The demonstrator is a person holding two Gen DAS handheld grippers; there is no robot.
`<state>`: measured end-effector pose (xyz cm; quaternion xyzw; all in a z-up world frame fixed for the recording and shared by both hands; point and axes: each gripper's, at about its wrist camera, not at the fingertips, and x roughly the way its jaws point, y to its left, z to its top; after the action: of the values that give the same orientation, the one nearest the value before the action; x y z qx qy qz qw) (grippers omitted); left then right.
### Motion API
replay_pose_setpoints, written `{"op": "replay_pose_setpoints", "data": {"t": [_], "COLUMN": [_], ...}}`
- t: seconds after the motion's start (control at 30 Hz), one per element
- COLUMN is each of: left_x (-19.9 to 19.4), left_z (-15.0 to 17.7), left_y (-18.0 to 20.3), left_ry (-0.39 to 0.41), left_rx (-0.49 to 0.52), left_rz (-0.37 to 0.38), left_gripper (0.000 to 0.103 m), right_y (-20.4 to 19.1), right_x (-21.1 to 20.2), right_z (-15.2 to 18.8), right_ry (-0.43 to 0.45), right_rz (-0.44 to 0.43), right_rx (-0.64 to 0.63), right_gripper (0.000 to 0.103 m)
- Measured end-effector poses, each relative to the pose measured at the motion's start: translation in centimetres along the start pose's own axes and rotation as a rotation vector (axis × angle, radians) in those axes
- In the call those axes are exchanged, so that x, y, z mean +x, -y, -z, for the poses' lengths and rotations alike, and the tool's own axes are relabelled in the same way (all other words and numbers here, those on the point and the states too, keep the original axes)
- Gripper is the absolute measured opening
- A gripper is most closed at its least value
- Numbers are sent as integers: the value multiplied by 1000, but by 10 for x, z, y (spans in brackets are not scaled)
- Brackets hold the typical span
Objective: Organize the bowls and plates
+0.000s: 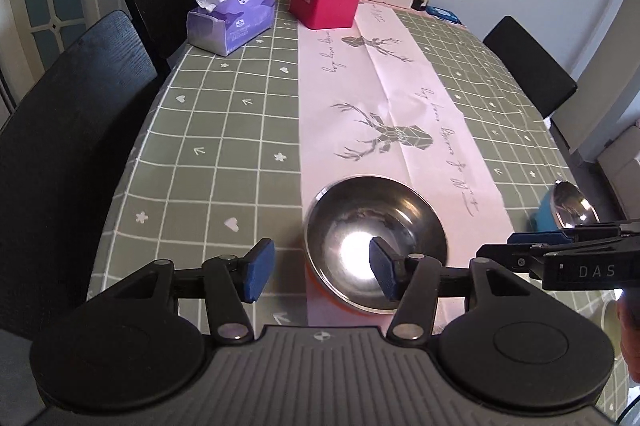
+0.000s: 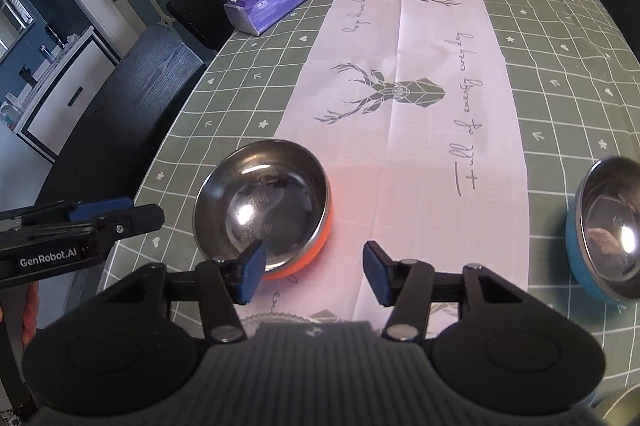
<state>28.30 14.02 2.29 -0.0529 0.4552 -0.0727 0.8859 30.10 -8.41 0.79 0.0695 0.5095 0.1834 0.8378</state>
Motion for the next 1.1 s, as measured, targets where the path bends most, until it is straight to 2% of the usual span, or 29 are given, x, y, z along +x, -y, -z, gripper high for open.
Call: {"op": "replay_pose_setpoints", "data": {"t": [0.2, 0.33, 0.6, 0.77, 0.8, 0.87, 0.9, 0.93, 1.0, 1.1], "left_x": [29, 49, 76, 84, 85, 85, 84, 83, 82, 76], "left_z": [-14, -13, -1, 2, 3, 3, 2, 3, 3, 4], "left_y": [-16, -23, -16, -9, -8, -5, -3, 0, 7, 9], "left_ry": [-47, -81, -165, -205, -210, -212, -215, -217, -217, -213], "left_rx": [-51, -73, -30, 17, 25, 36, 45, 53, 82, 81], "left_rz": [-16, -27, -18, -24, -23, 0, 7, 2, -25, -26], "left_gripper": [64, 63, 62, 45, 39, 28, 18, 15, 15, 15], "right_y": [0, 0, 0, 2, 2, 0, -1, -3, -7, -7], "right_x": [31, 53, 77, 86, 86, 85, 84, 83, 82, 78], "right_z": [-18, -22, -18, -14, -14, -14, -13, -13, -11, -10], "right_ry": [-25, -56, -112, -132, -129, -126, -124, -123, -120, -116], "right_rz": [35, 42, 65, 55, 53, 40, 40, 47, 61, 61], "right_rx": [18, 34, 27, 40, 39, 37, 35, 30, 23, 27], "right_gripper": [53, 47, 38, 26, 25, 15, 13, 13, 12, 11]}}
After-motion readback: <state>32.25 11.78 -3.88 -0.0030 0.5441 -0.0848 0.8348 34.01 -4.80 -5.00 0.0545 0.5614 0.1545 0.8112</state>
